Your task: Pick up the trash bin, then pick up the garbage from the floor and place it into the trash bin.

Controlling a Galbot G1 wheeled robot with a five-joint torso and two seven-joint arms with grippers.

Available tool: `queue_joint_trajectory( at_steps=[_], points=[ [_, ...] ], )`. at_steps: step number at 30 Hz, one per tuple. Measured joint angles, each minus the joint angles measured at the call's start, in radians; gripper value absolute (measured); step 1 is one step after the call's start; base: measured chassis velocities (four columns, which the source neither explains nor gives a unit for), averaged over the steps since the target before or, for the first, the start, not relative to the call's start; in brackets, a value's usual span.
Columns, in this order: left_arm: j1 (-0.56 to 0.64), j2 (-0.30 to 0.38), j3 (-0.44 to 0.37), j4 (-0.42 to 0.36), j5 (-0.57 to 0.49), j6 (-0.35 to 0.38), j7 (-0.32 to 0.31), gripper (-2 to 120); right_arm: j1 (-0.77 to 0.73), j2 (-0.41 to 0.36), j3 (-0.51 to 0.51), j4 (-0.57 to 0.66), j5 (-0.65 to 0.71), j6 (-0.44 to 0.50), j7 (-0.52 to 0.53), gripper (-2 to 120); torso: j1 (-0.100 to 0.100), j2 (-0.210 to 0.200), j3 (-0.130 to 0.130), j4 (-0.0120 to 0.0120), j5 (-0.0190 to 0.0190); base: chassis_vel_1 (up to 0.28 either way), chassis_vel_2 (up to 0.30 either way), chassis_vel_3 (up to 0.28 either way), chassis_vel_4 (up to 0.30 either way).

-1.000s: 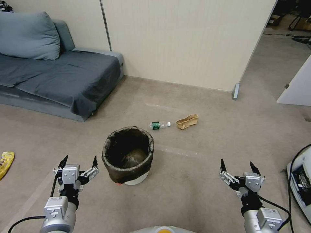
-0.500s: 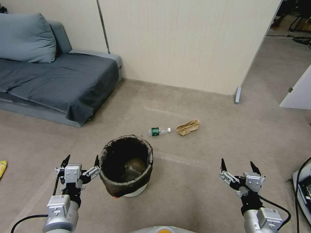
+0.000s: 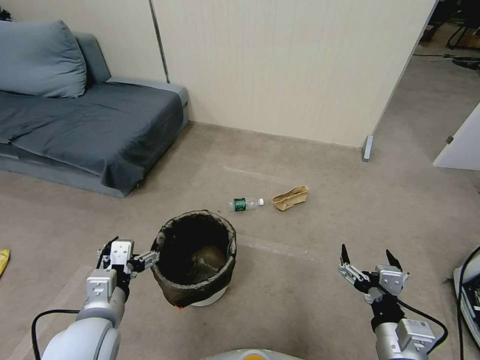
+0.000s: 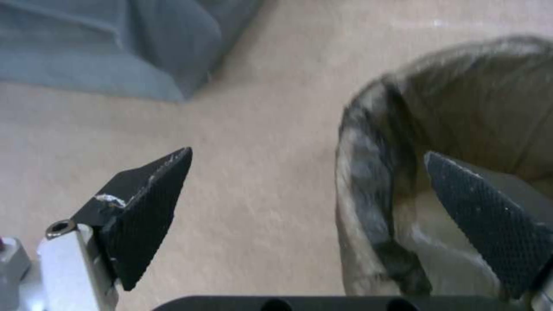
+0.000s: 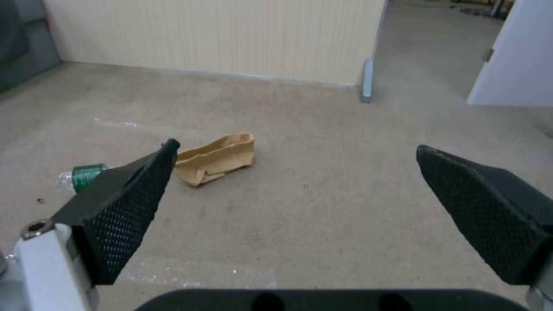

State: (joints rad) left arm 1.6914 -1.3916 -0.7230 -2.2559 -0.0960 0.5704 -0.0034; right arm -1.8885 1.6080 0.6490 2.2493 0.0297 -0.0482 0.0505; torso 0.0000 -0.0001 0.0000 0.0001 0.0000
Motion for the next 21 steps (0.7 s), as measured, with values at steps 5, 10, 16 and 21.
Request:
queue_joint_trajectory(
  at_steps=[5,10,16,21],
  points=[
    [-0.036,0.026,0.018,0.029,-0.034,0.056,0.0,100,0.01,0.0,0.0,0.0,0.002,-0.019,0.009,100,0.0,0.0,0.0,-0.0002,0.0,0.0,0.0,0.0,0.0],
    [-0.071,0.049,0.049,0.08,-0.066,0.07,-0.016,100,0.017,0.0,-0.007,-0.004,0.002,-0.038,0.018,100,0.0,0.0,0.0,-0.0001,-0.0001,0.0,0.0,0.0,0.0],
    [-0.124,0.056,0.097,0.145,-0.106,0.103,-0.054,100,0.023,0.0,-0.031,-0.008,-0.004,-0.065,0.036,100,0.0,0.0,0.0,-0.0002,0.0,0.0,0.0,0.0,0.0],
    [-0.14,0.053,0.104,0.169,-0.106,0.106,-0.059,100,0.022,0.0,-0.036,-0.01,-0.009,-0.067,0.042,100,0.0,0.0,0.0,-0.0002,0.0,0.0,0.0,0.0,0.0]
  ],
)
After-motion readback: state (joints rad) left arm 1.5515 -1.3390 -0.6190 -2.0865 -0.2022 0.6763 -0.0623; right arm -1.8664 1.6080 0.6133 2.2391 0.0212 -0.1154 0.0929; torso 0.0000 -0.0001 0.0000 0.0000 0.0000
